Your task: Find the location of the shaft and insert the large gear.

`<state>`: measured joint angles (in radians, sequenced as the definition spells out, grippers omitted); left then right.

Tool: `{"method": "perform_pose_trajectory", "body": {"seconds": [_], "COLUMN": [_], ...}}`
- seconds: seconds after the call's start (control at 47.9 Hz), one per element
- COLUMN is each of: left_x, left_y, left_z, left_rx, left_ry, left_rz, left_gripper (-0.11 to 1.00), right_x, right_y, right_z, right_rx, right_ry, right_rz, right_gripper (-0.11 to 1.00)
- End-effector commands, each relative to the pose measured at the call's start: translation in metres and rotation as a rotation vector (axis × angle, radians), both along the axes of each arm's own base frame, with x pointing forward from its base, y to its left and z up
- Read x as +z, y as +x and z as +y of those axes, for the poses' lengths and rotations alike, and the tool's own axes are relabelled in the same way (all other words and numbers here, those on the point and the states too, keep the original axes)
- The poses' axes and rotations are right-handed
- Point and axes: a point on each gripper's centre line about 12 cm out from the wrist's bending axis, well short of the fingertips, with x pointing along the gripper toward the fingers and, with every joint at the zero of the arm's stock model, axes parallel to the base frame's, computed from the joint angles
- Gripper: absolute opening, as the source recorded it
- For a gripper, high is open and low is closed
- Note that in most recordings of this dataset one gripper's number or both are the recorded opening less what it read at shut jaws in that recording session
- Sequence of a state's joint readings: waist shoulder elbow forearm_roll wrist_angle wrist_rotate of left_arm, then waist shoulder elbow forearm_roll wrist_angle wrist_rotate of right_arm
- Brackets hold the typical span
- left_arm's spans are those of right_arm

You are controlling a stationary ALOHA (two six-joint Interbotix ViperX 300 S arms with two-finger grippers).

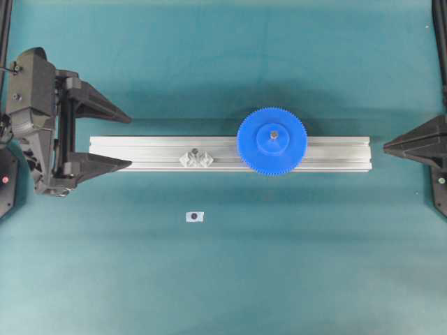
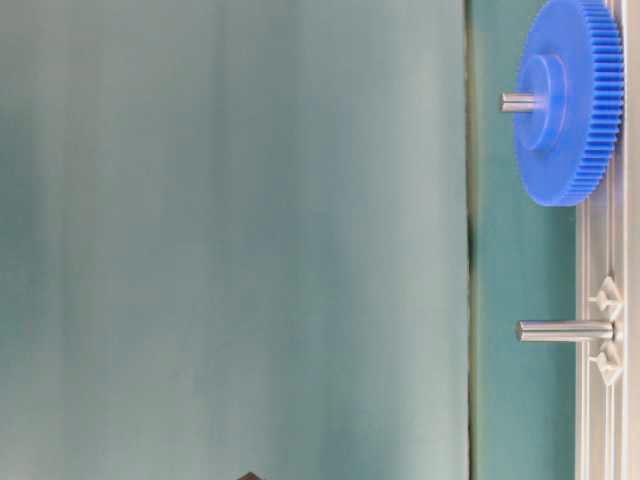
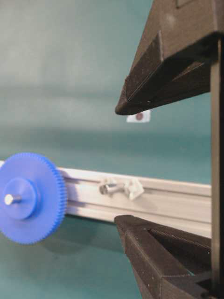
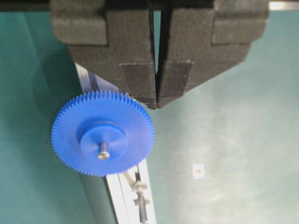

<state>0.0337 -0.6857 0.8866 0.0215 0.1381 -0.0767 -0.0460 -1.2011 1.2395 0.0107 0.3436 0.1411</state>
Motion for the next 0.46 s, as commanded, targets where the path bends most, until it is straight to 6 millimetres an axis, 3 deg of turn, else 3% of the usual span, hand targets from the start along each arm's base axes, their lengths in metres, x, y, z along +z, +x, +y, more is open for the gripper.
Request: {"method": "perform_pose_trajectory", "body": {"seconds": [0.0, 0.438], "left_x": [0.0078, 0.0078], "left_y": [0.0009, 0.0009], "left_z": [-0.0012, -0.0012], "left_rx": [-0.005, -0.005], "left_ry": [0.001, 0.002], "left_rz": [-0.028, -0.028], "left_gripper": [0.86, 0.86], "right_x": [0.0036, 0.0017], "right_y": [0.0017, 0.0015], "right_z": [-0.0004, -0.0004], "right_rx": [-0.005, -0.005], "right_ry": [0.007, 0.007], "right_rz": [-0.011, -0.006], "right_gripper": [0.02, 0.02]}}
